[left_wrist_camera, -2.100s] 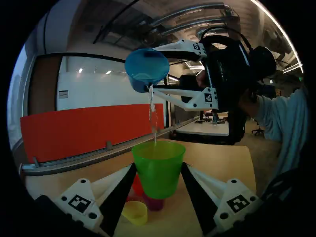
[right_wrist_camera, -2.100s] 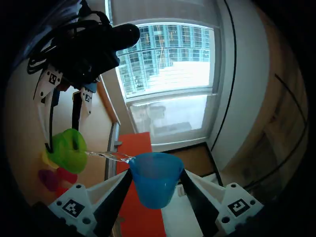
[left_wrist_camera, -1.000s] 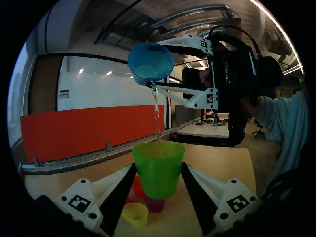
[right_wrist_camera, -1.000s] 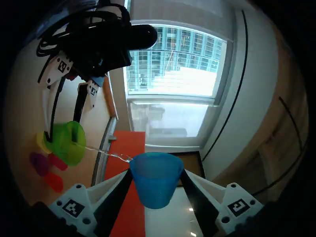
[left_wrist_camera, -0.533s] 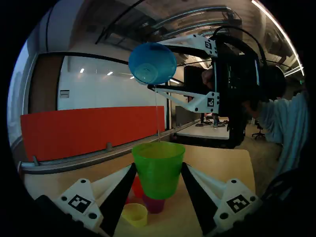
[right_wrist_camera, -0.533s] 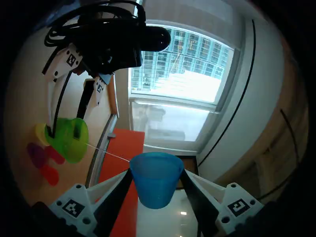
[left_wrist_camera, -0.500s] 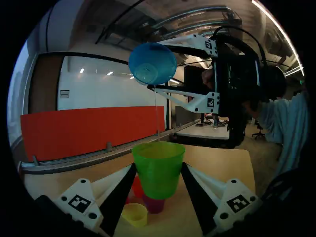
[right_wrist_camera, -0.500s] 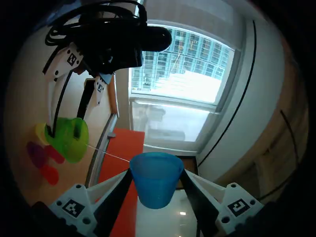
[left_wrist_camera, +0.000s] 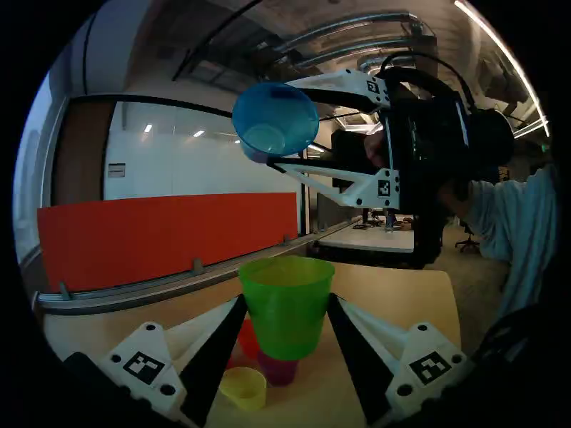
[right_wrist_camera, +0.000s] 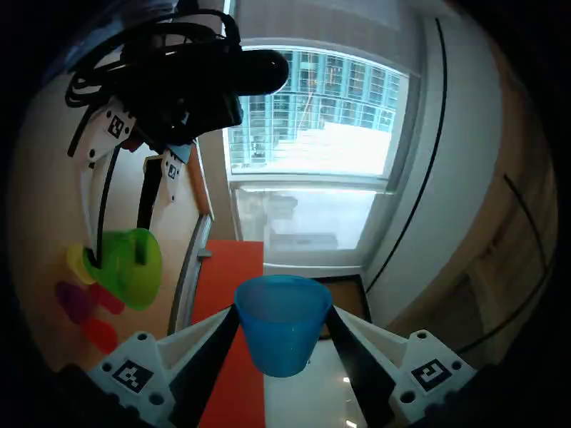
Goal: Pour water
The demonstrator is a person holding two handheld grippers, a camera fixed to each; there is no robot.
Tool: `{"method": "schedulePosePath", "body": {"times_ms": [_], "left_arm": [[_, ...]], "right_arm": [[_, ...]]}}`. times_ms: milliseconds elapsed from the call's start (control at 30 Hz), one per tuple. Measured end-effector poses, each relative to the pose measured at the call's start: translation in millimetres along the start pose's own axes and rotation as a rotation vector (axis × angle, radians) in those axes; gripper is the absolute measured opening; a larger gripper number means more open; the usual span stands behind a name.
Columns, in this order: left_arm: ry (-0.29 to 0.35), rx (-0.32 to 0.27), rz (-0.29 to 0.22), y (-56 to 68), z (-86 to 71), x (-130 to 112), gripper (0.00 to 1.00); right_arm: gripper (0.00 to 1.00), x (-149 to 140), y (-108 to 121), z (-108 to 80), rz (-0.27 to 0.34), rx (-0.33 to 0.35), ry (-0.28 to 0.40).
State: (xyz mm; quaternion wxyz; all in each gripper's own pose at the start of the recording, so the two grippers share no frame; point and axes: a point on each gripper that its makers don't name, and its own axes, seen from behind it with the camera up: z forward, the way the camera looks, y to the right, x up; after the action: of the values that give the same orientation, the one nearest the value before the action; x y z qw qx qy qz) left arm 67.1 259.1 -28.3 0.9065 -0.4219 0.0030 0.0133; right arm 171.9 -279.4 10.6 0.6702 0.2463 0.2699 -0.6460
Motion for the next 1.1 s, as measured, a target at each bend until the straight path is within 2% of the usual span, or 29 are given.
{"method": "schedulePosePath", "body": {"times_ms": [233, 433, 633, 967, 1100], "left_arm": [[-0.001, -0.002, 0.006, 1.4, -0.8, -0.1, 0.82], [-0.001, 0.0, 0.008, 0.6, -0.9, 1.0, 0.82], [-0.003, 0.003, 0.01, -0.7, -1.3, 1.6, 0.82], [-0.002, 0.009, 0.012, -3.1, -2.6, 3.8, 0.82], [-0.005, 0.012, 0.013, -3.4, -4.3, 3.0, 0.82]], "right_arm": [[0.9, -4.8, -5.6, -4.7, 0.176, 0.002, -0.007], [0.89, -2.7, -11.6, -11.5, 0.374, 0.003, -0.011], [0.89, 3.3, -17.6, -20.3, 0.631, 0.005, -0.006], [0.89, 3.1, -15.7, -32.1, 1.132, 0.027, 0.001], [0.89, -4.4, -15.5, -35.7, 1.256, 0.035, 0.003]]}}
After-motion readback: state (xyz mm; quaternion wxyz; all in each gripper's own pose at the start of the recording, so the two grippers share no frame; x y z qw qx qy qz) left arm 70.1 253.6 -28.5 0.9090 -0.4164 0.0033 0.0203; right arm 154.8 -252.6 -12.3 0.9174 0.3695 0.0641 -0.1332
